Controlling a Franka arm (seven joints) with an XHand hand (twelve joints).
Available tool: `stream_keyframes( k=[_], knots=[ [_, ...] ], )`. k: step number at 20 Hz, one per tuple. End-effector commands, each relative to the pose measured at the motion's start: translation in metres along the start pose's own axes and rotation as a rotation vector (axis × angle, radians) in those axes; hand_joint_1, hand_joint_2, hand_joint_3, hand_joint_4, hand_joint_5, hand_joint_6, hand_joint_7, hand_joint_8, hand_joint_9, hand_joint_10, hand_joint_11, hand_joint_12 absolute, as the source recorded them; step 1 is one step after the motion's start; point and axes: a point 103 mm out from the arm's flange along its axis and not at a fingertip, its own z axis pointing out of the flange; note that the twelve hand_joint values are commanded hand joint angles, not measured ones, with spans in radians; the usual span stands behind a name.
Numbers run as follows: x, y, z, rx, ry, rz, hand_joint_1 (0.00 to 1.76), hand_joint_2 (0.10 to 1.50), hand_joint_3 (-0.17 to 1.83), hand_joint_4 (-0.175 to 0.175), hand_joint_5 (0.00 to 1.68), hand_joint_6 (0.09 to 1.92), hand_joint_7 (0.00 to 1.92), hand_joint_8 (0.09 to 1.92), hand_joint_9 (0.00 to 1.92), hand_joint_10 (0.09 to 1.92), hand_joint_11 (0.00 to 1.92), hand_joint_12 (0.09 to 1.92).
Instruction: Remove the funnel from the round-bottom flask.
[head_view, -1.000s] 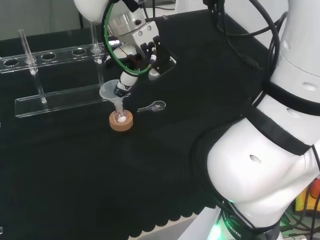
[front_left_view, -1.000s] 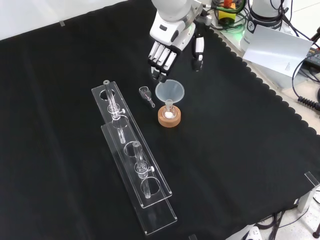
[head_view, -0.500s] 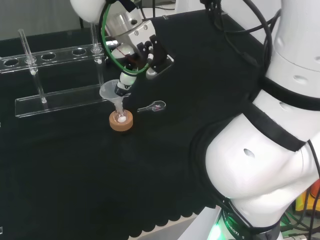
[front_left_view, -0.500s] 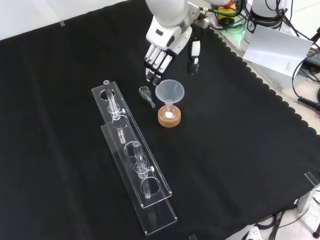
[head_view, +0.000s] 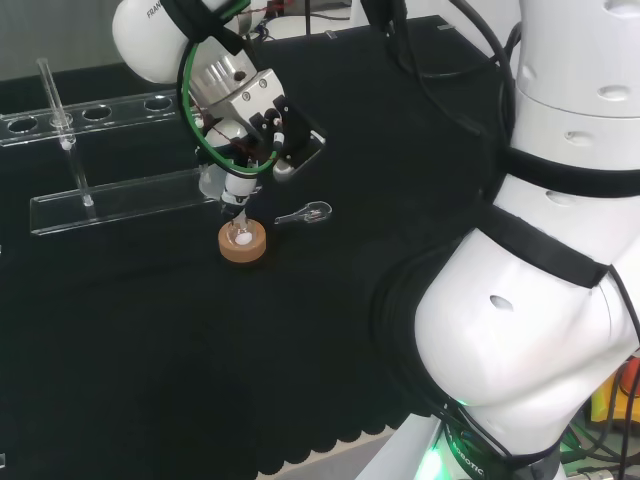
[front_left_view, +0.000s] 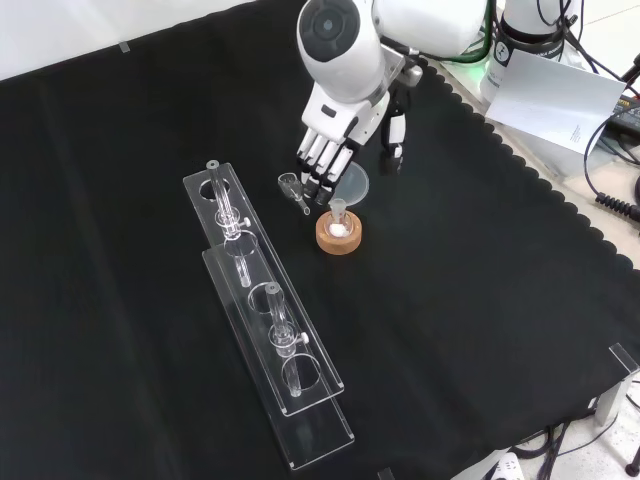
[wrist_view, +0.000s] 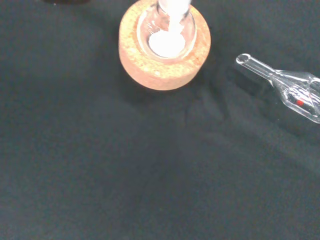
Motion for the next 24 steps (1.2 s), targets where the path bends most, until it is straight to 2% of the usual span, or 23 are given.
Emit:
stream_keyframes(
  k=[1,12,17,22,24],
  knots=[
    [-0.004,0.007,-0.003,-0.016,-0.052,0.022,0.64,0.9,-0.17,-0.101,0.0,0.09,0.0,0.18,0.0,0.84,0.22,1.42],
    [-0.001,0.016,0.005,-0.005,-0.088,0.02,0.64,0.9,-0.17,-0.101,0.0,0.09,0.0,0.15,0.0,0.84,0.19,1.43],
    [-0.003,0.016,0.006,-0.008,-0.095,0.023,0.64,0.9,-0.17,-0.104,0.0,0.09,0.0,0.33,0.07,0.87,0.18,1.45],
    [-0.002,0.018,0.008,-0.019,-0.108,0.01,0.65,0.92,-0.17,-0.105,0.0,0.09,0.0,0.65,0.3,0.76,0.21,1.43],
    [-0.001,0.019,0.008,-0.017,-0.117,0.01,0.65,0.93,-0.17,-0.104,0.01,0.09,0.0,0.71,0.37,0.73,0.22,1.42]
  ],
)
